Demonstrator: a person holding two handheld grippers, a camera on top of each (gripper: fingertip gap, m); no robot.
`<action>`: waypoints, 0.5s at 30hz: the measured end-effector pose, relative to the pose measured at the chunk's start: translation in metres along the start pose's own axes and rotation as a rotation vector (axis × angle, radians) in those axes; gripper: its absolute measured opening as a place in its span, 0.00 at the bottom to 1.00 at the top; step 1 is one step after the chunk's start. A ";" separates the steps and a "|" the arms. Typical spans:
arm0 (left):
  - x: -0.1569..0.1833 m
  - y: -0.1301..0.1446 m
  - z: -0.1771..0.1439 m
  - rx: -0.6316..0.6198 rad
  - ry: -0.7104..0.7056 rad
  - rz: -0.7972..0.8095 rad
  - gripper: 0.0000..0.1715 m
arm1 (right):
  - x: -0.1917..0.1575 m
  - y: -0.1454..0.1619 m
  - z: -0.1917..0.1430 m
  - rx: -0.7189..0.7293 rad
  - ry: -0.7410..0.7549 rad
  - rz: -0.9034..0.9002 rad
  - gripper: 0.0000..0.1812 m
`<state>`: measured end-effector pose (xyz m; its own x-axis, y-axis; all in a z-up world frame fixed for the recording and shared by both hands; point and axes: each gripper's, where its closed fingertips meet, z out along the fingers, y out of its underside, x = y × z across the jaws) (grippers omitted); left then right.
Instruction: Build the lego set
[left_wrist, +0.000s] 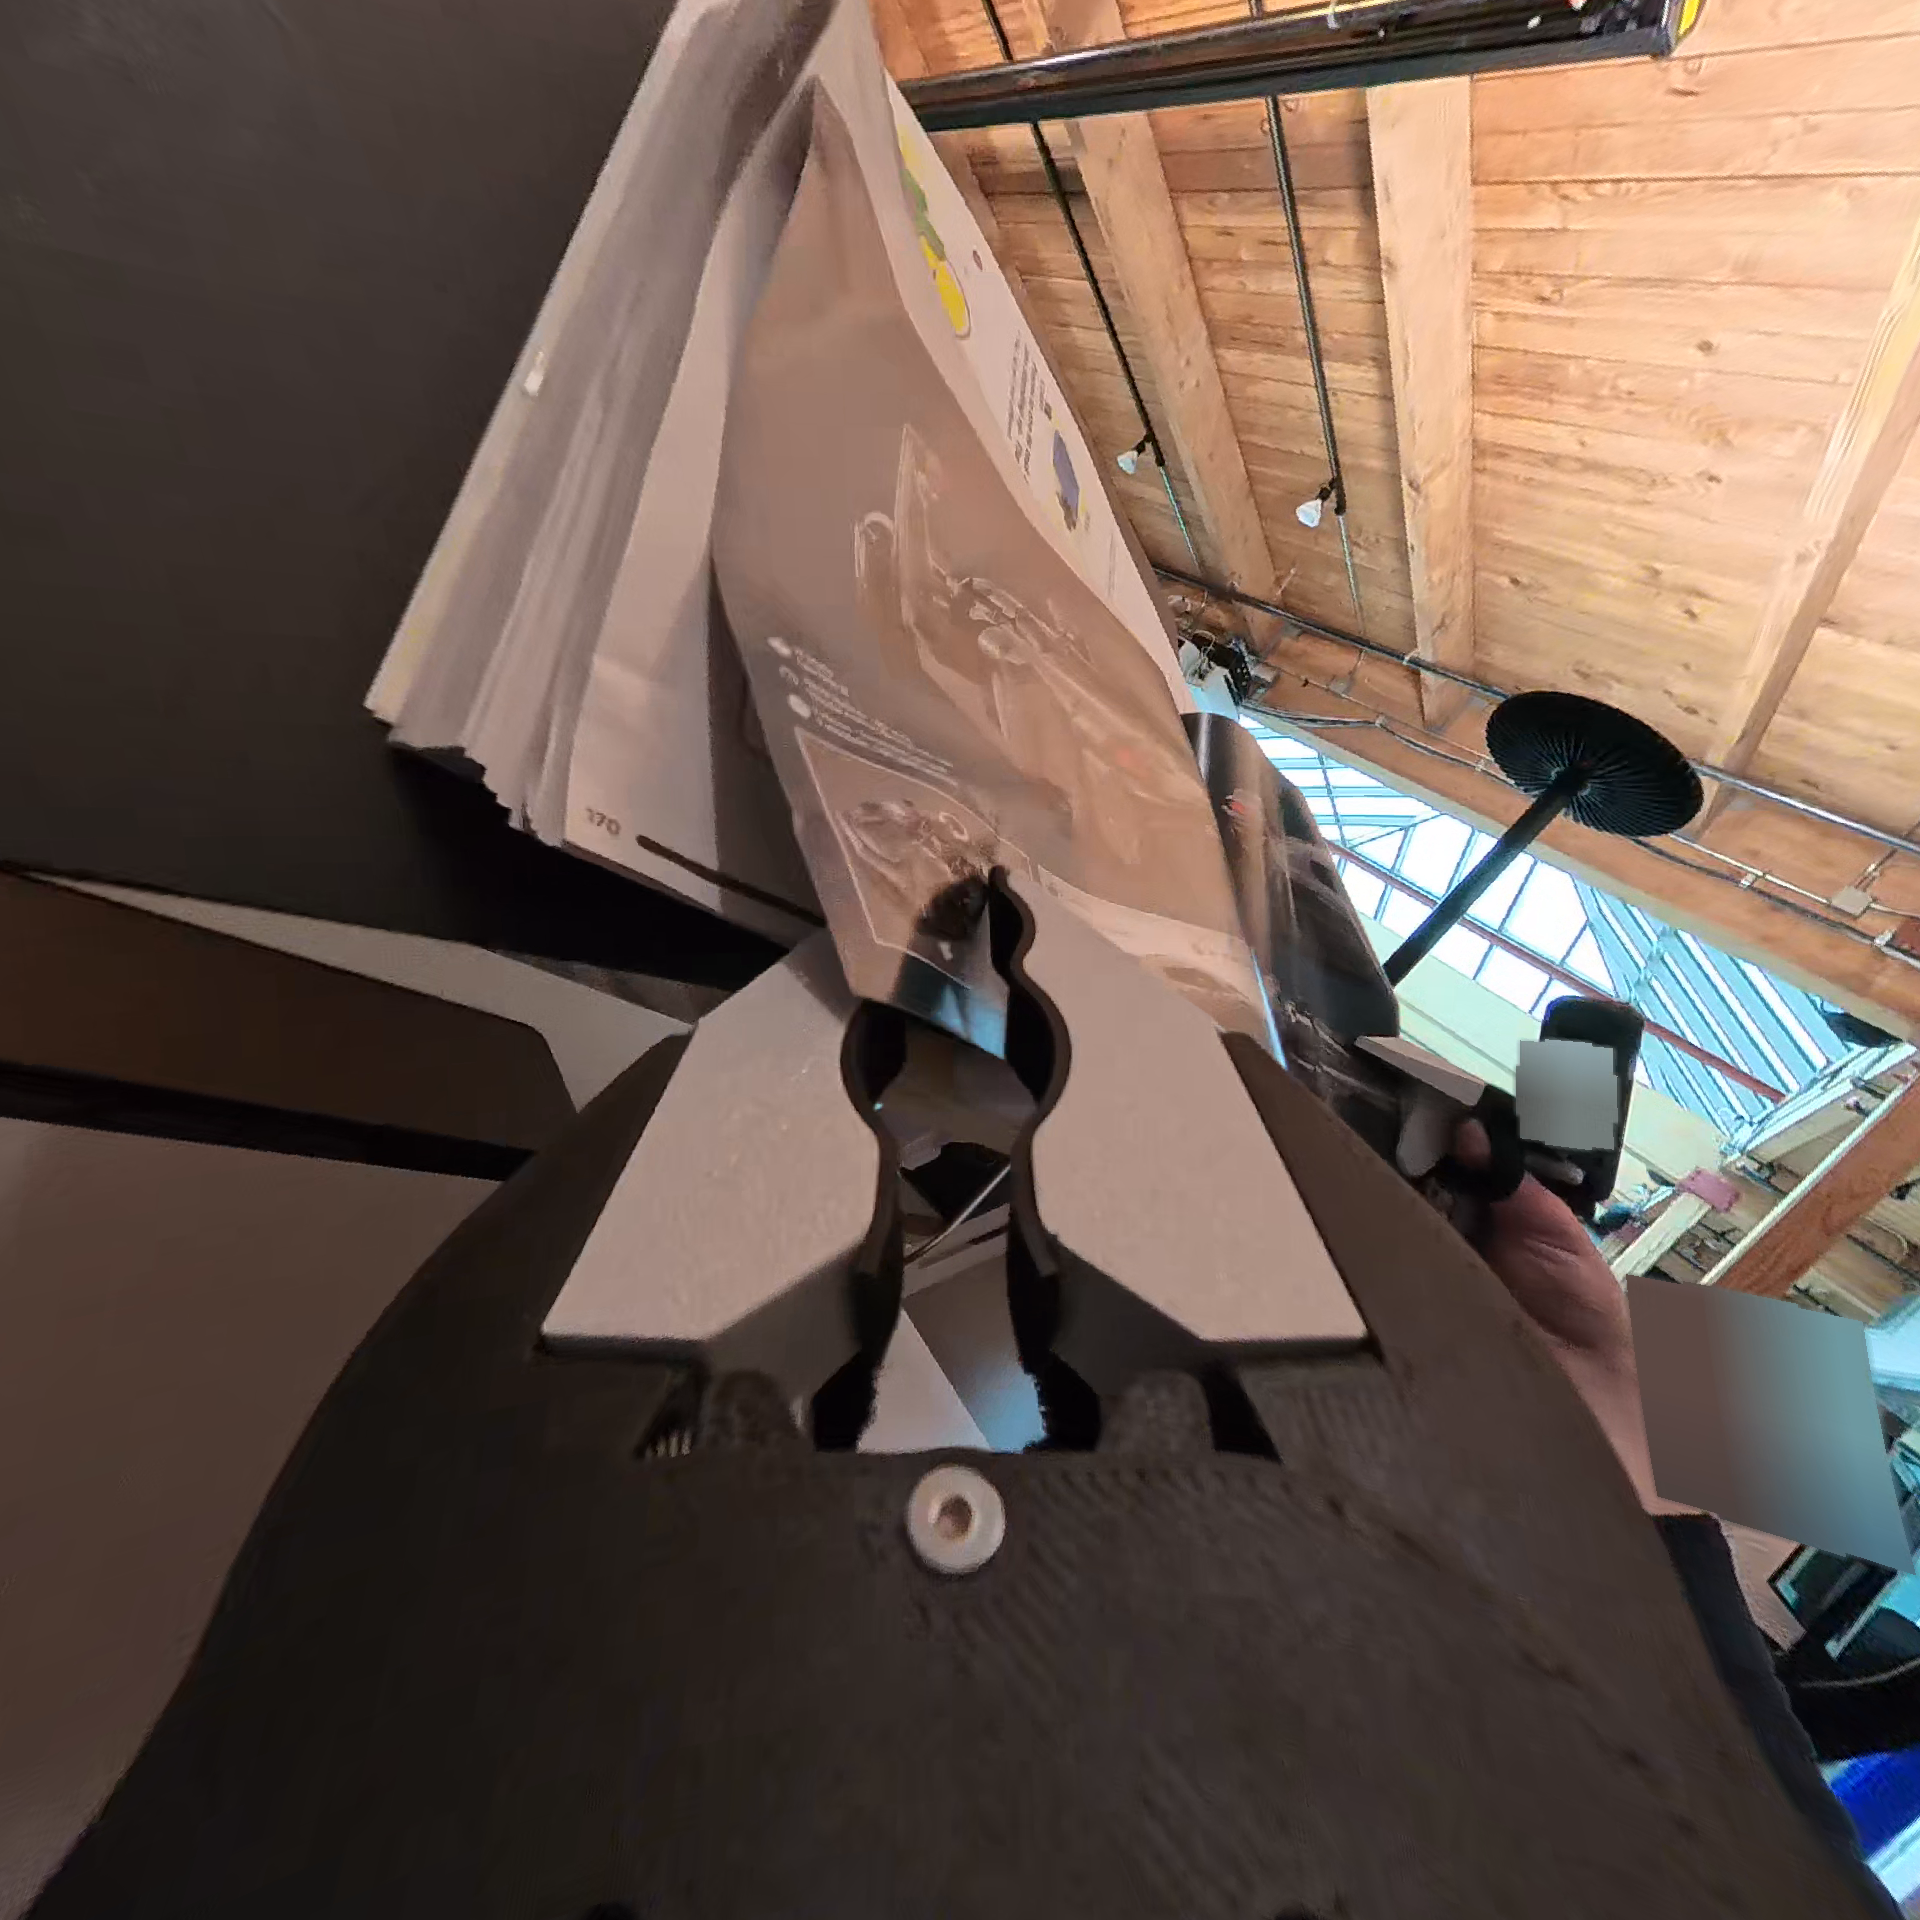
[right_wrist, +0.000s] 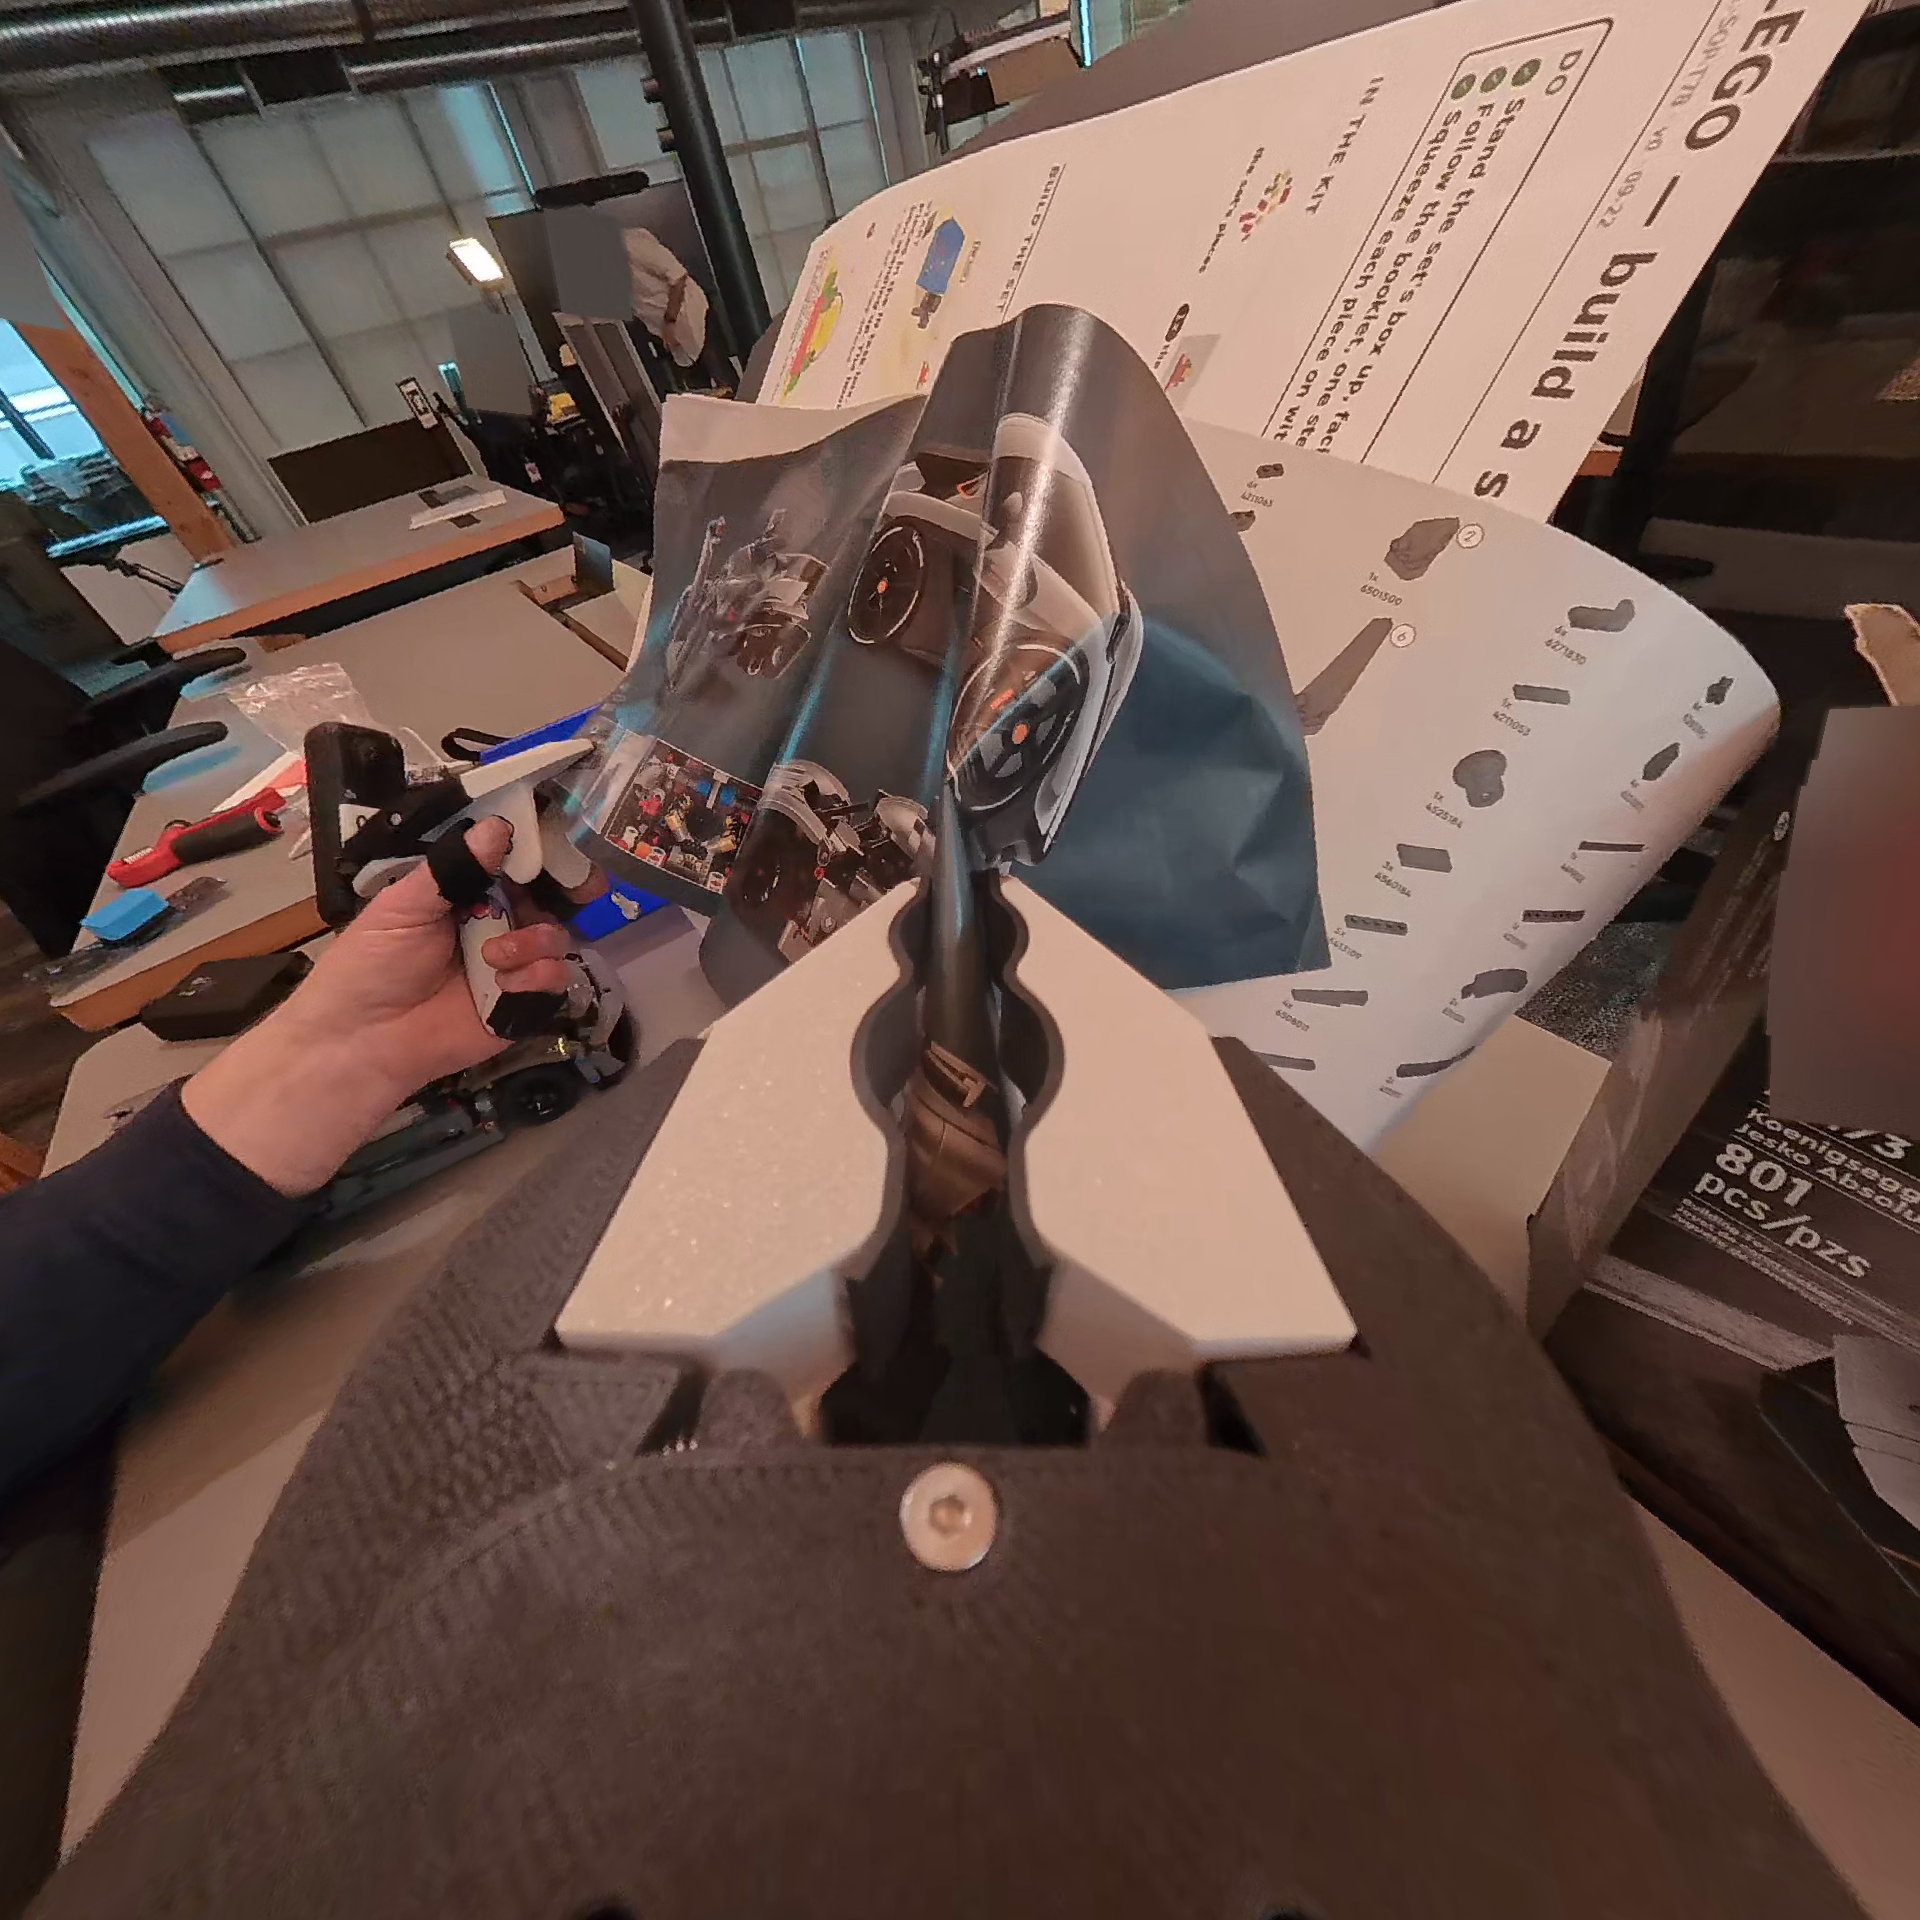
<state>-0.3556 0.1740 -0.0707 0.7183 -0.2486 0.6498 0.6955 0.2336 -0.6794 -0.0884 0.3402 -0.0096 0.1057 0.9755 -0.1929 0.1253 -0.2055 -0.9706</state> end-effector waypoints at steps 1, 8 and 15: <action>-0.001 -0.002 -0.001 0.010 -0.005 -0.001 0.04 | 0.000 0.000 0.000 -0.002 0.001 -0.002 0.03; 0.009 -0.014 -0.004 0.055 -0.023 0.137 0.00 | -0.002 -0.002 0.000 0.001 0.007 -0.013 0.02; 0.013 -0.019 -0.005 0.089 -0.023 0.182 0.00 | -0.013 -0.009 0.000 0.018 -0.020 -0.023 0.02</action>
<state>-0.3593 0.1618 -0.0513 0.8317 -0.1729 0.5276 0.5523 0.3551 -0.7542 -0.0905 0.3296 0.0014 0.0833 0.9814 -0.1730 0.1095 -0.1816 -0.9773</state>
